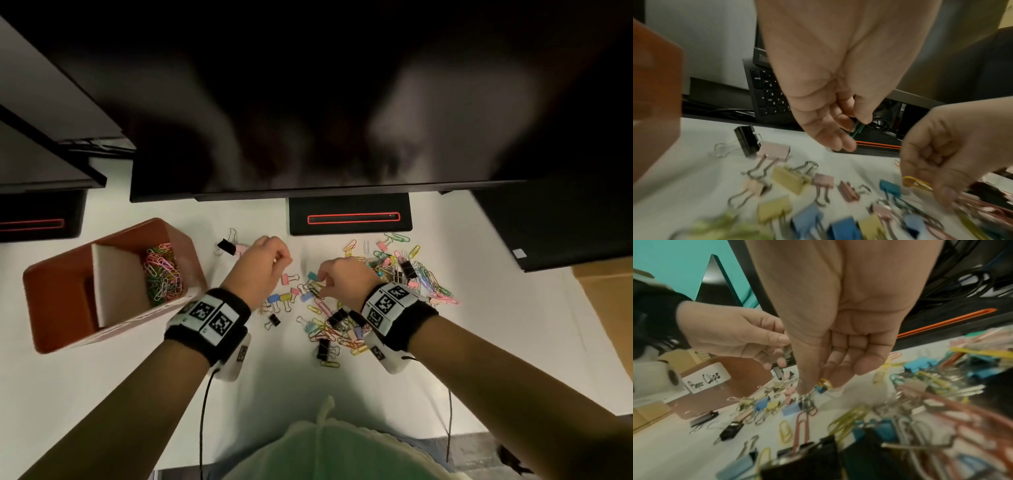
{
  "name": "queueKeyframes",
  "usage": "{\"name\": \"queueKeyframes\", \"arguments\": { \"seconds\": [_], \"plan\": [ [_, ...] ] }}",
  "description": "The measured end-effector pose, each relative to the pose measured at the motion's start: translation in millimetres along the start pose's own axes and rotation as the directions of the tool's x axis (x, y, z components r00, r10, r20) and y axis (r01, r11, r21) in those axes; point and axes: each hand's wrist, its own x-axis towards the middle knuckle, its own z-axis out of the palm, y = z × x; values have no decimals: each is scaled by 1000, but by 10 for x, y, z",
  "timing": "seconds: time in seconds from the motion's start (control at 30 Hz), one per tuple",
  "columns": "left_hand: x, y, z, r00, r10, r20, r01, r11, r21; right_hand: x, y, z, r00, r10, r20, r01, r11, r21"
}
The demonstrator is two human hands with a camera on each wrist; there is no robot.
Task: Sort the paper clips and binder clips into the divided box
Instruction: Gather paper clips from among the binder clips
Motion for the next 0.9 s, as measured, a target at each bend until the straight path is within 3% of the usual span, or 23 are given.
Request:
{"name": "queueKeyframes", "arguments": {
  "seconds": [0.2,0.43,0.57,0.73,0.9],
  "plan": [
    [-389,-126,208,999,33,-6,-34,997,-69,72,-186,100,999,43,23,-40,993,-115],
    [-532,-78,321,990,136,46,-134,990,-43,104,-173,53,998,-33,47,38,993,-114],
    [-489,-1,438,982,143,127,-154,985,82,112,-105,-13,996,-55,64,59,996,-72],
    [-357,70,530,950,170,260,-240,933,266,29,112,-227,996,-90,-22,90,996,-25],
    [-197,142,539,898,170,406,-366,801,474,-158,226,-175,971,-196,140,216,965,-147]
  ]
}}
